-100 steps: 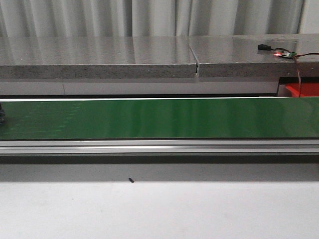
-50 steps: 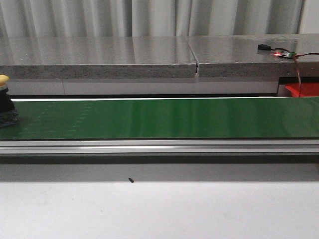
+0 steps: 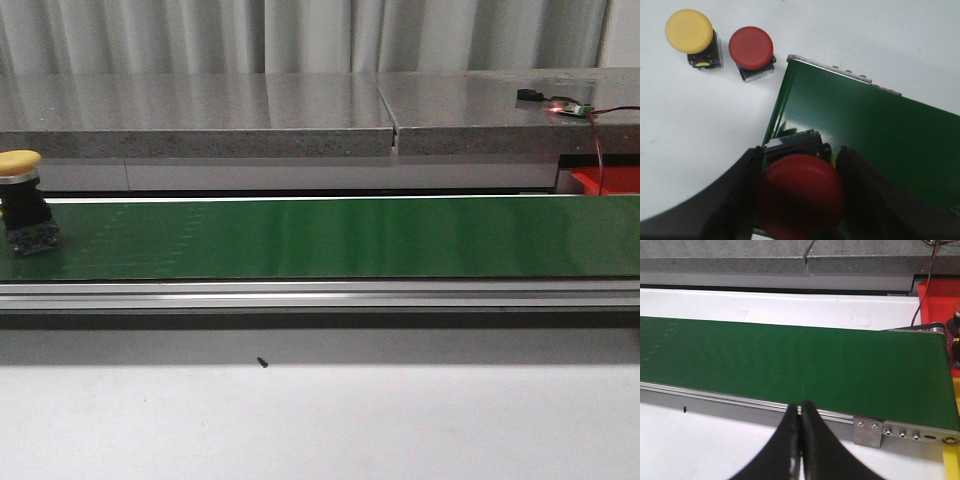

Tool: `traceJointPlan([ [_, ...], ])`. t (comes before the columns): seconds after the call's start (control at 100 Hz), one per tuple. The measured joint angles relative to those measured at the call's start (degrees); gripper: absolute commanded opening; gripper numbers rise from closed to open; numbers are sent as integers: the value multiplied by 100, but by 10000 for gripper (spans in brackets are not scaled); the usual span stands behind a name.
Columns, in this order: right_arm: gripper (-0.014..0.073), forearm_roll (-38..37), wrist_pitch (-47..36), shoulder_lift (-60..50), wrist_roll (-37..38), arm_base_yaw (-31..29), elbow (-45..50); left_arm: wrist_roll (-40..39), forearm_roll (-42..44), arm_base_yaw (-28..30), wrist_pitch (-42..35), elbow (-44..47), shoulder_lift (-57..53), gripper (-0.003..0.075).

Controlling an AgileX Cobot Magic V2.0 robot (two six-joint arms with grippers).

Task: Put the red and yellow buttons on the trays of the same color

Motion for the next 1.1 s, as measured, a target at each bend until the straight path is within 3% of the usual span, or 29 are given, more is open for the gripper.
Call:
traceJointPlan([
  [0.24, -69, 4, 21, 0, 0, 0, 0, 0, 48, 0, 173, 8, 216, 276],
  [0.36, -69, 4, 21, 0, 0, 0, 0, 0, 48, 0, 195, 8, 294, 370],
  [0.48, -69, 13, 21, 0, 0, 0, 0, 0, 12, 0, 221, 8, 396, 513],
  [0.54, -69, 13, 21, 0, 0, 0, 0, 0, -41, 0, 223, 8, 422, 542],
  [0.7, -69, 13, 21, 0, 0, 0, 0, 73, -248, 0, 234, 8, 422, 540],
  [0.96, -69, 13, 21, 0, 0, 0, 0, 940, -1246, -10, 195, 8, 179, 533],
  [1.1, -69, 13, 21, 0, 0, 0, 0, 1097, -1310, -10, 174, 8, -151, 454],
])
